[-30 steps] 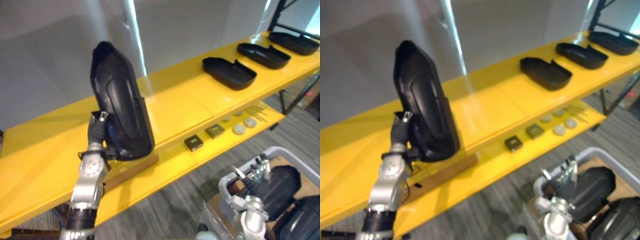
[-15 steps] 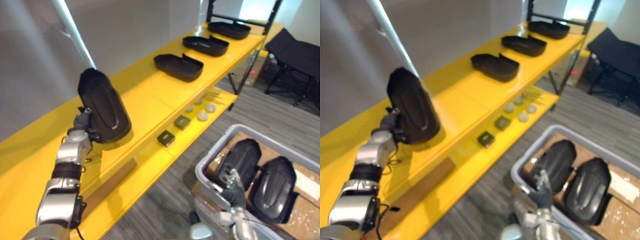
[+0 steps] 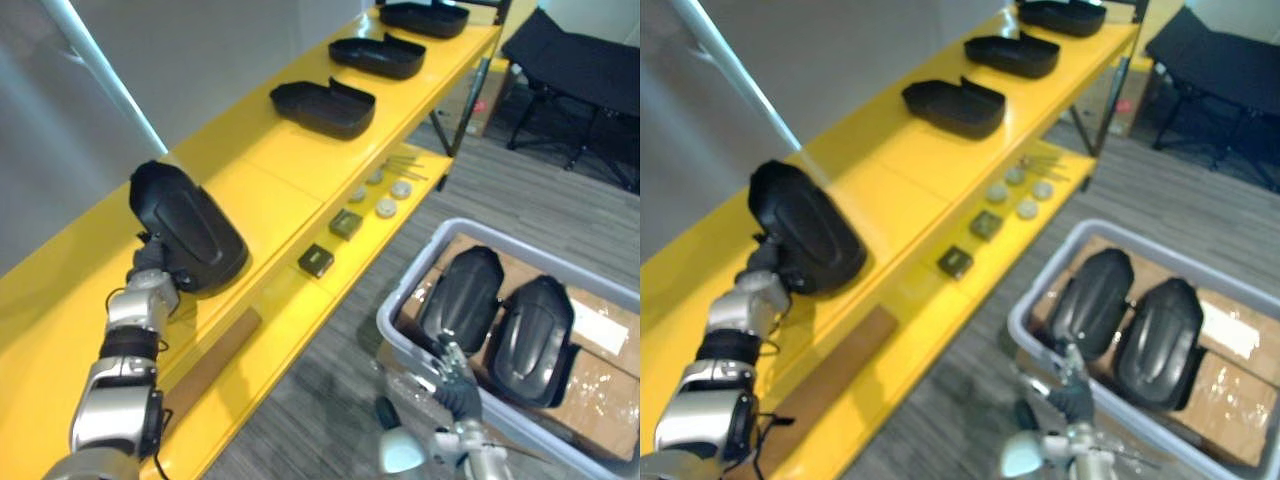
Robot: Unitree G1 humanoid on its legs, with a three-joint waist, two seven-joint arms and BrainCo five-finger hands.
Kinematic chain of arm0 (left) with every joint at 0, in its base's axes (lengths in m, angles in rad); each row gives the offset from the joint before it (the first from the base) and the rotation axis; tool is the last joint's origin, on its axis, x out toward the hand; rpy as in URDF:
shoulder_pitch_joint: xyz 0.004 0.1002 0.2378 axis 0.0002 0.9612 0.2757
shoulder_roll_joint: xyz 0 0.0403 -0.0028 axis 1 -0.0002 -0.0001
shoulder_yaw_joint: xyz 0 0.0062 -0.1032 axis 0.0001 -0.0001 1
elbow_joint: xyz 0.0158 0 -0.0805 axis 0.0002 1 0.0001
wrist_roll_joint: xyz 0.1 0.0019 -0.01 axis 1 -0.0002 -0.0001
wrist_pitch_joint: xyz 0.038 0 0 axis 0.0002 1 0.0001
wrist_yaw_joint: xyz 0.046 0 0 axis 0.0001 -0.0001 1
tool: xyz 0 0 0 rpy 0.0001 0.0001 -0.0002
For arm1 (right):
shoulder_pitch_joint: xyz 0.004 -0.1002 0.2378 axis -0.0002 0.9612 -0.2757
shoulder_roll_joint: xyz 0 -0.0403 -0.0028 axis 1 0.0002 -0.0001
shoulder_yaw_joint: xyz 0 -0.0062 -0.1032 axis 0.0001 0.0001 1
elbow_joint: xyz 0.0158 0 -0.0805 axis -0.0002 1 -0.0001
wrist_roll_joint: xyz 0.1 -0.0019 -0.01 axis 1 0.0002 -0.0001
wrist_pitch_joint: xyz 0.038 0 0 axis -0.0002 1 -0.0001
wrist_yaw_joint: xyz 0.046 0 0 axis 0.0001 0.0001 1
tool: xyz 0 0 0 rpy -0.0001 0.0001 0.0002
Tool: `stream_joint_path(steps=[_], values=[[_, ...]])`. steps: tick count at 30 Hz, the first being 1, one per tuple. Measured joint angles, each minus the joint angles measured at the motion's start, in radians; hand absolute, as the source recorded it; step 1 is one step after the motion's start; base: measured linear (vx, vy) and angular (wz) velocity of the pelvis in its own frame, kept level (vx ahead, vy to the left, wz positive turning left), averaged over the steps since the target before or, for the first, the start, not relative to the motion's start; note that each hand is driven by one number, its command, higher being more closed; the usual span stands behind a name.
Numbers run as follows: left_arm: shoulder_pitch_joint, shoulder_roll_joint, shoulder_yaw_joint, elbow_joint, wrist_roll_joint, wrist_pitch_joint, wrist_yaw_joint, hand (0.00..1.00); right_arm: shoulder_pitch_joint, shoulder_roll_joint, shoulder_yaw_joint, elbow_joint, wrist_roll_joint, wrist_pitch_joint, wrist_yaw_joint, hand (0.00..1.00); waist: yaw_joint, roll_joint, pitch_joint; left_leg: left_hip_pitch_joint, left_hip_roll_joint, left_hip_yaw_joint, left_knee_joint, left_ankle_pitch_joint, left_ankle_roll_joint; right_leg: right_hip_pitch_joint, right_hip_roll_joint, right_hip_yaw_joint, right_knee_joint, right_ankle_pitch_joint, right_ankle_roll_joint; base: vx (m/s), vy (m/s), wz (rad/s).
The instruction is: Walk over and take plastic housings, then place them on the shelf
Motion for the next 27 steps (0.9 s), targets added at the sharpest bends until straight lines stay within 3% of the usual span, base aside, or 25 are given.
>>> stream_joint_path(steps=[9,10,18,22,27], values=[[0.000,-0.001,0.009,0.000,-0.007,0.005,0.128,1.00,0.000,-0.060,0.052,-0.037,0.018,0.001,-0.004,0.00,0.002,0.024,0.032,-0.023,0.000,0.029,0.022,0.000,0.000,-0.051,0.001,0.021,0.054,-0.016,-0.004,-0.05,-0.018,-0.05],[0.000,0.000,0.009,0.000,-0.005,0.005,0.138,0.00,0.000,-0.069,0.052,-0.037,0.018,0.001,-0.005,0.00,0.002,0.024,0.032,-0.026,0.000,0.029,0.023,0.000,0.000,-0.057,0.001,0.021,0.059,-0.017,-0.004,-0.04,-0.010,0.02],[-0.007,0.000,0.009,-0.003,0.004,0.046,0.193,0.00,0.000,-0.106,0.093,-0.037,0.039,0.002,-0.027,0.00,0.003,0.048,0.048,-0.029,-0.004,0.028,0.024,0.003,0.004,-0.085,-0.002,0.020,0.122,-0.042,-0.003,-0.02,0.000,0.01],[-0.012,0.000,0.009,-0.005,0.002,0.049,0.231,0.00,0.001,-0.119,0.101,-0.038,0.039,0.013,-0.041,0.00,0.003,0.063,0.055,-0.029,-0.006,0.028,0.024,0.008,0.009,-0.102,-0.002,0.022,0.157,-0.060,-0.003,0.00,0.000,0.00],[-0.013,0.000,0.009,-0.013,-0.019,0.042,0.285,0.00,0.001,-0.121,0.105,-0.039,0.039,0.013,-0.040,0.00,0.004,0.065,0.056,-0.029,-0.007,0.029,0.024,0.014,0.009,-0.114,-0.002,0.022,0.182,-0.071,-0.007,0.00,0.000,0.00]])
